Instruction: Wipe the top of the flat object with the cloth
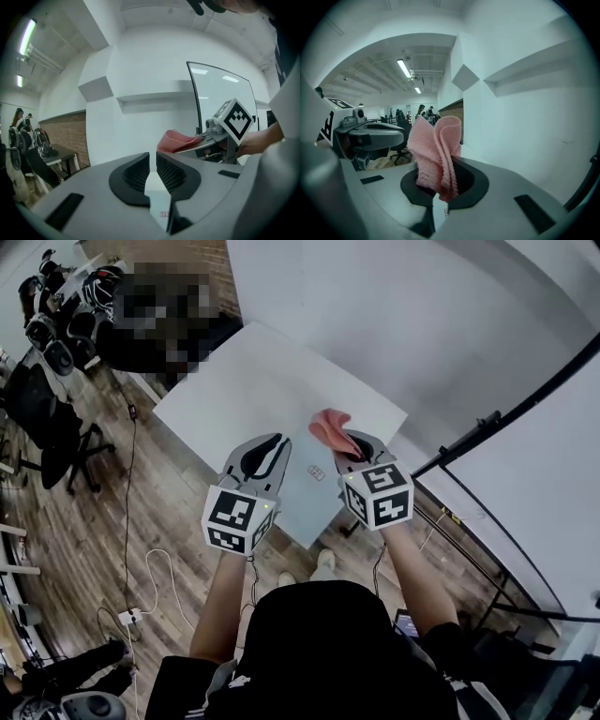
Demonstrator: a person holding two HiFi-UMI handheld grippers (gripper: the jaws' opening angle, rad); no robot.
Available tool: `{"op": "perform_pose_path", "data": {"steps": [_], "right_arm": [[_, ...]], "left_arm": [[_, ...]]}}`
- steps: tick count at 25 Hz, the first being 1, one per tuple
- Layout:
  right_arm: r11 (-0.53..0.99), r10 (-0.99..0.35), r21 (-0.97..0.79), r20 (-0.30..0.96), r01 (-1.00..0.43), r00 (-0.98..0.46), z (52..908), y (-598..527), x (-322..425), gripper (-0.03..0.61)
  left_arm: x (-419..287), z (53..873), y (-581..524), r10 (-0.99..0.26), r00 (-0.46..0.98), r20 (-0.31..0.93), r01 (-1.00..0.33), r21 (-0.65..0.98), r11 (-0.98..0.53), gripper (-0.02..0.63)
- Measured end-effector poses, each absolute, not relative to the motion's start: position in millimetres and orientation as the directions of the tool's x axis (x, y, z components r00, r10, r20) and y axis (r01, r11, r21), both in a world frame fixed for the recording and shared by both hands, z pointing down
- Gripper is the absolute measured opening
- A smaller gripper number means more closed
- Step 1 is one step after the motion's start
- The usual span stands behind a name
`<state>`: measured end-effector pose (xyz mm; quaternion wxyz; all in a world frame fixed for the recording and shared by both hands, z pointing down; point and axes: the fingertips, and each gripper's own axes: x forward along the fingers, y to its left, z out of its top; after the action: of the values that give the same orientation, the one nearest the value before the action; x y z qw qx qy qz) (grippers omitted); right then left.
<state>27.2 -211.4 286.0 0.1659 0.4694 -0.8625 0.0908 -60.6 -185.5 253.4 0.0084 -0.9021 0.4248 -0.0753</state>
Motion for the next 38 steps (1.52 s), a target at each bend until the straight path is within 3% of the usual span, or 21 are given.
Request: {"op": "perform_pose_path", "data": {"steps": [12,25,38], "right_arm": [[0.571,-0.806,0.053,0.222,-0.819,-0.548,204,-187,13,0.044],[0.567,-0.819,0.059,0.143,-0.821,-0.555,181,-180,15,0.044],[0.572,-0.815,0.053,0.148,-0.819,-0.56,183,-180,17,0.044]], "left_arm": [[-59,175,-160,-0.765,0.643,-0.033,-0.765,-0.071,-0.64,0.012],[-57,152,-153,-0.768,0.638,-0.055,-0.768,-0.121,-0.629,0.011],[-50,156,-153,-0.753,0.656,-0.058,-0.754,-0.111,-0.648,0.011]]}}
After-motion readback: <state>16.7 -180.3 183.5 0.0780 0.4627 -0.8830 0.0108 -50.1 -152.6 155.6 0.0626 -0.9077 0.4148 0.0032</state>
